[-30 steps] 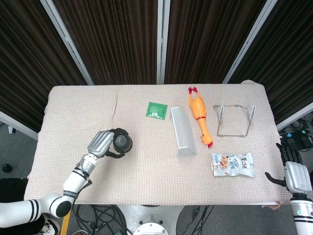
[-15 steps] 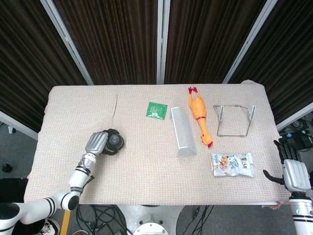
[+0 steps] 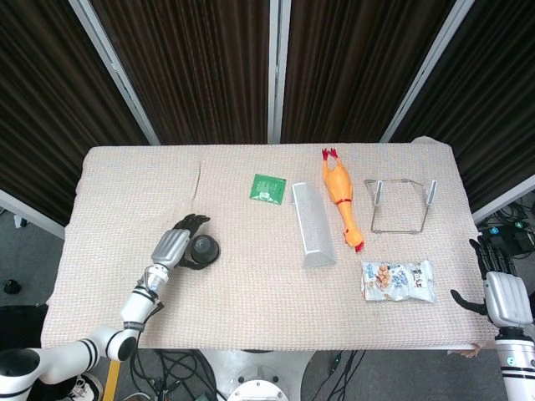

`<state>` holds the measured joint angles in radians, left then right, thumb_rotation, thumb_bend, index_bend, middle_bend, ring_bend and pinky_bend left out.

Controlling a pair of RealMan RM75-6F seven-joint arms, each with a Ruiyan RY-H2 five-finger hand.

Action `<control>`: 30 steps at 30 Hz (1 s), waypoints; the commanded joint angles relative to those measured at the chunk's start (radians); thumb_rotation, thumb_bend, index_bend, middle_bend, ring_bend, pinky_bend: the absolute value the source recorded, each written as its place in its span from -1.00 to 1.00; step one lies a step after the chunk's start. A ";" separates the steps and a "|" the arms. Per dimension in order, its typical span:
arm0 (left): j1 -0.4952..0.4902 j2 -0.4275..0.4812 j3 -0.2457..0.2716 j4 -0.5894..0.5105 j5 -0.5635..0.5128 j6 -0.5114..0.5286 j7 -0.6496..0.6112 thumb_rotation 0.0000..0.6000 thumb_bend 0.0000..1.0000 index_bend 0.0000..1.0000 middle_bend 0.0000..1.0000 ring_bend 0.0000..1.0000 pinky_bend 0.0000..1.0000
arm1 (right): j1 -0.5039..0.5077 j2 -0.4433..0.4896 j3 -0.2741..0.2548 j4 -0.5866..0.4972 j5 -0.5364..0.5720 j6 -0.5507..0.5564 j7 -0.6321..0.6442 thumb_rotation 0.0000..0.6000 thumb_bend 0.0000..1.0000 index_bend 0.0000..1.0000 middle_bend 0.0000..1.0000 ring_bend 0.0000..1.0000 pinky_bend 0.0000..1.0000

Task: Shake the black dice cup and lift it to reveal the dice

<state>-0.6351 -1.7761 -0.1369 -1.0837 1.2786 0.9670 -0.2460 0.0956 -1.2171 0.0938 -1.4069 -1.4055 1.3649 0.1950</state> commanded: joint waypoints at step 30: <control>-0.002 0.072 -0.056 -0.129 0.002 0.006 0.024 1.00 -0.71 -0.59 -0.16 -0.55 -0.37 | -0.003 -0.001 0.000 0.004 0.004 0.005 0.005 1.00 -0.80 -1.00 -1.00 -1.00 -1.00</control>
<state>-0.6376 -1.7144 -0.1872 -1.1990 1.2785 0.9647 -0.2303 0.0930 -1.2177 0.0937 -1.4028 -1.4015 1.3700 0.2002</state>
